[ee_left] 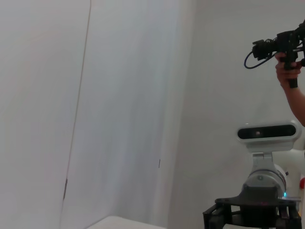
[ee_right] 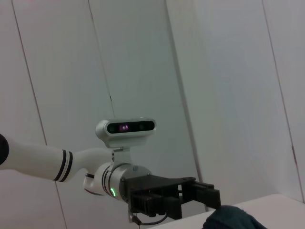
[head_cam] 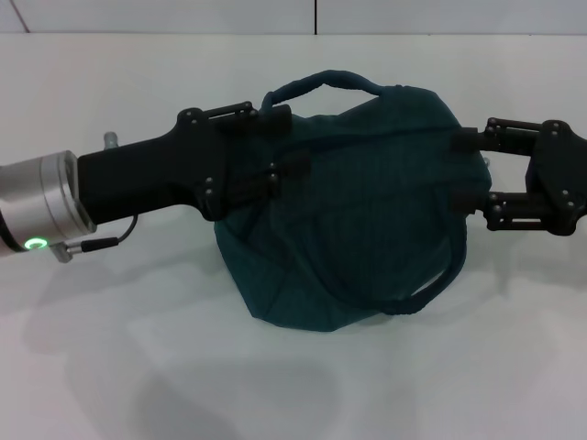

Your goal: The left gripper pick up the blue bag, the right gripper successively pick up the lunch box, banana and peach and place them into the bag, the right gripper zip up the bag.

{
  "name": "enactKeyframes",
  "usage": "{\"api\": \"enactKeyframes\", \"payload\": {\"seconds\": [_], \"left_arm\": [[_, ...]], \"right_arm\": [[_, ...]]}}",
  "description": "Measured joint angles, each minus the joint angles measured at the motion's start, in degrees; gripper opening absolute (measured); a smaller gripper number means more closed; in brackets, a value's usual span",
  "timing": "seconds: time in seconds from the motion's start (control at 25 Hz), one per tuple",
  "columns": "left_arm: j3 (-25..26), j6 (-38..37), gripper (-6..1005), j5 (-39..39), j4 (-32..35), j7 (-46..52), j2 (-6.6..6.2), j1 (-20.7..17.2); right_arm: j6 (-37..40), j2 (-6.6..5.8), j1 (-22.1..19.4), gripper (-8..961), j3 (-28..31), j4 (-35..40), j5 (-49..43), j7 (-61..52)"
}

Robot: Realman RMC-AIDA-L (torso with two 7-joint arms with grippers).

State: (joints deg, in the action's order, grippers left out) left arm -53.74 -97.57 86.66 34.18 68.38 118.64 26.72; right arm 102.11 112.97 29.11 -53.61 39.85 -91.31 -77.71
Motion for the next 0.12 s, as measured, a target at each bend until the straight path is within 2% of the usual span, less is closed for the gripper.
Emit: {"api": "enactKeyframes", "payload": {"seconds": [0.12], "left_arm": [[0.0, 0.0, 571, 0.0, -0.1, 0.0, 0.05, -0.2]], "right_arm": [[0.0, 0.06, 0.0, 750, 0.0, 0.0, 0.0, 0.0]]}}
